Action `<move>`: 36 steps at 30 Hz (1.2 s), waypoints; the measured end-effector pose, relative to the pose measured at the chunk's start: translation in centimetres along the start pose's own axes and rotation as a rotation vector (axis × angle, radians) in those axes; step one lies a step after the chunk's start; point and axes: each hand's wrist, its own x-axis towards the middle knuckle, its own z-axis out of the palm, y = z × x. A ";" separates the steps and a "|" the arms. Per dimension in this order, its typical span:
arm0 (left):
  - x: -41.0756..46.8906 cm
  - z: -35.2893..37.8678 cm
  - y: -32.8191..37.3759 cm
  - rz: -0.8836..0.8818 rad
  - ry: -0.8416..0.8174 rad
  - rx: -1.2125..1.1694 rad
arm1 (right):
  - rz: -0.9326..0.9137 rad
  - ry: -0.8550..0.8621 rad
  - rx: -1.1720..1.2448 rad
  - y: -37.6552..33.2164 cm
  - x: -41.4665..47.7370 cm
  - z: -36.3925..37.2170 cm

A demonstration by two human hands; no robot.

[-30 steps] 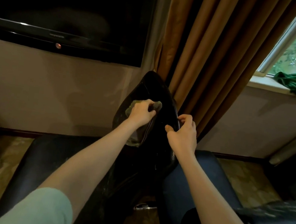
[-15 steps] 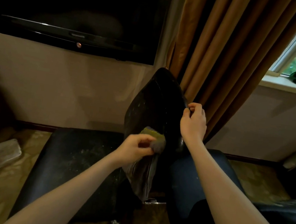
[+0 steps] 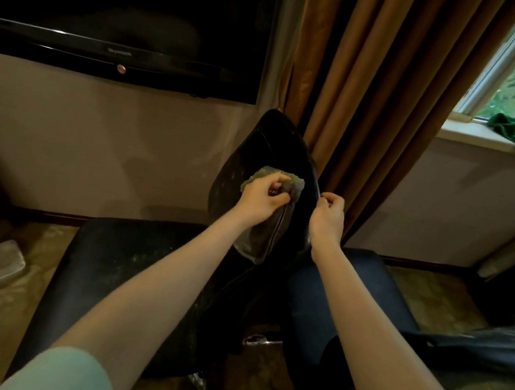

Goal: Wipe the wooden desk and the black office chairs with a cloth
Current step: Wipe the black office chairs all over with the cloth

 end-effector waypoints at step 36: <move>4.7 -2.6 -0.3 0.301 -0.316 0.993 | -0.246 -0.022 -0.193 -0.2 -0.6 0.8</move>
